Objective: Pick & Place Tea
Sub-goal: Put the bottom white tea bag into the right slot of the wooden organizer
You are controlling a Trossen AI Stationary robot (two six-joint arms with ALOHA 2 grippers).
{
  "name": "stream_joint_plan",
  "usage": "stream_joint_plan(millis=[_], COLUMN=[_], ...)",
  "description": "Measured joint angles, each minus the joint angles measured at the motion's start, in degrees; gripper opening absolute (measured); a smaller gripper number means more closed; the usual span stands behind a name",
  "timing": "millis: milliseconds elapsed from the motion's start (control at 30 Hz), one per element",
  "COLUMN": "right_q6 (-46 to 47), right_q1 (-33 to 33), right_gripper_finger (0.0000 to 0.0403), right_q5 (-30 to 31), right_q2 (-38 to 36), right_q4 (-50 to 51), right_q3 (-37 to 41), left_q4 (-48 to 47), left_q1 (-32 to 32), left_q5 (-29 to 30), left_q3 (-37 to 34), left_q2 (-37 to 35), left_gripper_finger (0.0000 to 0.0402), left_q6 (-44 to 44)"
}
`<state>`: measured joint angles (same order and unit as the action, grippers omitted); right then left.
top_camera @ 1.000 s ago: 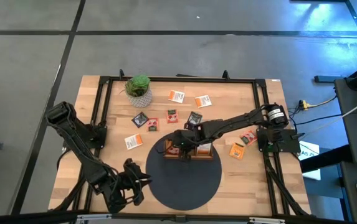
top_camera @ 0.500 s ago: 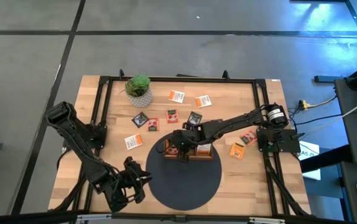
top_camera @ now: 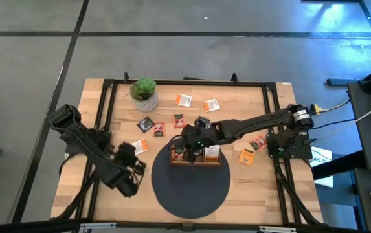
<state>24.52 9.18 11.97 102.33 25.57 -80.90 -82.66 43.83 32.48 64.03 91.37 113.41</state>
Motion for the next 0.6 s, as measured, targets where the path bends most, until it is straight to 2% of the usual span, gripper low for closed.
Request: stream_joint_plan(millis=[100,300,600], right_q6=[1.71,1.50,0.63], right_q1=[0.91,2.42,2.68], right_gripper_finger=[0.0085,0.0085,0.0085], right_q5=[-0.05,-0.05,-0.02], right_q2=[-0.03,0.21,0.21], right_q4=[-0.92,-1.33,-1.34], right_q3=[0.00,0.00,0.00], left_q4=[2.96,24.54,38.69], left_q1=[-2.42,-7.24,-11.71], left_q5=[-0.51,-2.51,-5.64], left_q3=[-1.70,-12.03,-25.36], left_q2=[-0.33,-2.63,-7.05], left_gripper_finger=[0.0086,0.0086,0.0086], left_q6=[-1.72,-10.39,-7.66])
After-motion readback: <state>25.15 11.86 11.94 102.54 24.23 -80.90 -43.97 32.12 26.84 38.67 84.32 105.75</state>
